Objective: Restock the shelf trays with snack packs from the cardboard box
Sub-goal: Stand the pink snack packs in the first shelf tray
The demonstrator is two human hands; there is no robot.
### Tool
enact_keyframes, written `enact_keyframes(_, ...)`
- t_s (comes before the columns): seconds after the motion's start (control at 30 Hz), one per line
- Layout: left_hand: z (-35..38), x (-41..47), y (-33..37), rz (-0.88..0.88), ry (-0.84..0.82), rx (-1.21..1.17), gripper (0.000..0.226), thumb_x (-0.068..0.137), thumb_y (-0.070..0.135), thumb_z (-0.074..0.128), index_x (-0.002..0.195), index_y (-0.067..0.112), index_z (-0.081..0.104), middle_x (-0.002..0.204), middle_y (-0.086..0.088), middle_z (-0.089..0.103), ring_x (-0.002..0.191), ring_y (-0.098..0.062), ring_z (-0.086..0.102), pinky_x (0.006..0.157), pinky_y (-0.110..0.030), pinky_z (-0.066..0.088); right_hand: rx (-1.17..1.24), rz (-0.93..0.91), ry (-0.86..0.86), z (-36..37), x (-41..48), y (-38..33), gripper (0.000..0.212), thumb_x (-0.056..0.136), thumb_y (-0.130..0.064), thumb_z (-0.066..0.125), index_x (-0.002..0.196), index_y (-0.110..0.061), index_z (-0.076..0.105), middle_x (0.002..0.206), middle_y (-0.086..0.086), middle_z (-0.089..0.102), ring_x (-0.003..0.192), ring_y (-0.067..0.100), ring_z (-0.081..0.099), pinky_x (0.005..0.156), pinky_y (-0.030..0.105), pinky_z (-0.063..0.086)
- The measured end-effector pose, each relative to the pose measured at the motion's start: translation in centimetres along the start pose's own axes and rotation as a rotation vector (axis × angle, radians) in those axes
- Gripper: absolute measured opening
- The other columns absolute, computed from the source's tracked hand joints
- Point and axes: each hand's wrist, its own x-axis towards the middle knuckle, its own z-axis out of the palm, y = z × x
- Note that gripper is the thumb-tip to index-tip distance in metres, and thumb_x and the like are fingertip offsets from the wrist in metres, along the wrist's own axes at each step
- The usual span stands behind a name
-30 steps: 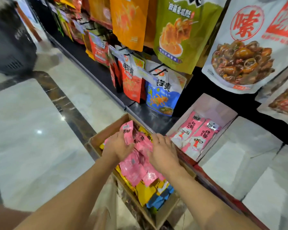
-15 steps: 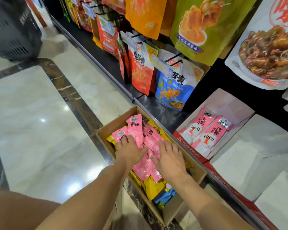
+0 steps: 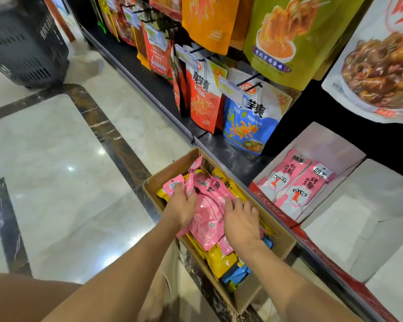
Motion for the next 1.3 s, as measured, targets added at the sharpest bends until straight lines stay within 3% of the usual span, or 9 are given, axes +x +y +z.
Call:
enact_keyframes(0.07, -0.7, -0.2, 0.4, 0.001, -0.012, -0.059, 0.059, 0.103, 0.029, 0.040, 0.155, 0.010, 0.019, 0.146, -0.012, 0.046, 0.113, -0.018, 0.049, 0.092, -0.025, 0.033, -0.008, 0.028, -0.014, -0.4, 0.0, 0.1, 0.051, 0.096, -0.018, 0.050, 0.146, -0.012, 0.041, 0.133, 0.014, 0.056, 0.118, 0.033, 0.053, 0.097, 0.044, 0.042)
enact_keyframes(0.13, -1.4, -0.1, 0.6, 0.005, -0.007, -0.124, 0.056, 0.097, 0.037, 0.042, 0.148, 0.016, 0.034, 0.136, -0.007, 0.057, 0.112, -0.022, 0.058, 0.098, -0.034, 0.044, 0.003, 0.049, -0.044, -0.6, -0.1, 0.7, 0.049, 0.097, -0.023, 0.053, 0.144, -0.015, 0.043, 0.132, 0.013, 0.056, 0.120, 0.032, 0.052, 0.099, 0.045, 0.042)
enact_keyframes(0.23, -2.4, -0.2, 0.6, 0.030, -0.031, -0.237, 0.025, 0.092, 0.033, 0.048, 0.111, 0.021, 0.058, 0.095, 0.000, 0.067, 0.087, -0.021, 0.064, 0.081, -0.037, 0.054, 0.162, 0.066, -0.051, -1.4, -0.5, 1.5, 0.046, 0.099, -0.022, 0.049, 0.144, -0.019, 0.042, 0.136, 0.011, 0.051, 0.126, 0.030, 0.047, 0.105, 0.043, 0.039)
enact_keyframes(0.37, -3.4, -0.6, 1.7, 0.012, -0.078, -0.362, 0.025, 0.089, 0.034, 0.064, 0.112, 0.023, 0.063, 0.105, -0.008, 0.069, 0.094, -0.022, 0.065, 0.081, -0.043, 0.054, 0.743, 0.189, 0.006, -3.9, -0.4, 3.2, 0.035, 0.103, -0.018, 0.046, 0.137, -0.023, 0.053, 0.126, 0.007, 0.053, 0.107, 0.021, 0.056, 0.091, 0.032, 0.046)
enact_keyframes(0.5, -3.1, -0.6, 2.9, -0.017, -0.202, -0.584, 0.021, 0.093, 0.028, 0.064, 0.113, 0.023, 0.068, 0.112, -0.009, 0.072, 0.109, -0.029, 0.067, 0.085, -0.050, 0.058, 1.321, 0.356, 0.019, -6.5, -0.5, 5.8, 0.020, 0.102, -0.010, 0.048, 0.107, -0.017, 0.066, 0.100, 0.006, 0.069, 0.088, 0.022, 0.065, 0.066, 0.026, 0.049)
enact_keyframes(0.67, -0.5, 0.0, 5.3, 0.018, -0.291, -0.650, 0.018, 0.099, 0.022, 0.058, 0.115, 0.024, 0.066, 0.116, -0.006, 0.070, 0.107, -0.026, 0.066, 0.095, -0.052, 0.052, 1.964, 0.569, -0.024, -7.6, -2.1, 10.6, 0.020, 0.101, -0.012, 0.055, 0.116, -0.004, 0.067, 0.104, 0.021, 0.073, 0.081, 0.030, 0.070, 0.076, 0.040, 0.056)
enact_keyframes(0.77, 1.9, 0.4, 6.4, 0.026, -0.332, -0.631, 0.017, 0.099, 0.022, 0.059, 0.112, 0.020, 0.069, 0.113, -0.017, 0.071, 0.099, -0.030, 0.066, 0.093, -0.049, 0.050, 2.001, 0.588, 0.037, -7.1, -3.4, 13.1, 0.018, 0.098, -0.012, 0.061, 0.114, -0.007, 0.069, 0.105, 0.019, 0.075, 0.082, 0.029, 0.072, 0.078, 0.041, 0.059)
enact_keyframes(1.07, 10.0, 1.2, 11.2, 0.257, -0.297, -0.379, 0.009, 0.095, 0.003, 0.058, 0.088, 0.006, 0.062, 0.071, -0.008, 0.065, 0.058, -0.015, 0.060, 0.057, -0.030, 0.049, 2.001, 0.761, 0.245, -5.1, -5.9, 20.2, 0.021, 0.095, -0.009, 0.066, 0.116, -0.007, 0.070, 0.099, 0.016, 0.077, 0.080, 0.028, 0.075, 0.076, 0.040, 0.059)
enact_keyframes(1.3, 15.6, 4.1, 13.8, 0.341, -0.219, -0.167, 0.012, 0.085, 0.019, 0.074, 0.090, 0.010, 0.068, 0.077, -0.006, 0.071, 0.068, -0.011, 0.064, 0.066, -0.031, 0.056, 2.028, 0.838, 0.353, -4.5, -6.7, 23.9, 0.012, 0.096, -0.018, 0.067, 0.107, -0.022, 0.066, 0.091, -0.010, 0.070, 0.070, -0.005, 0.062, 0.058, 0.018, 0.047)
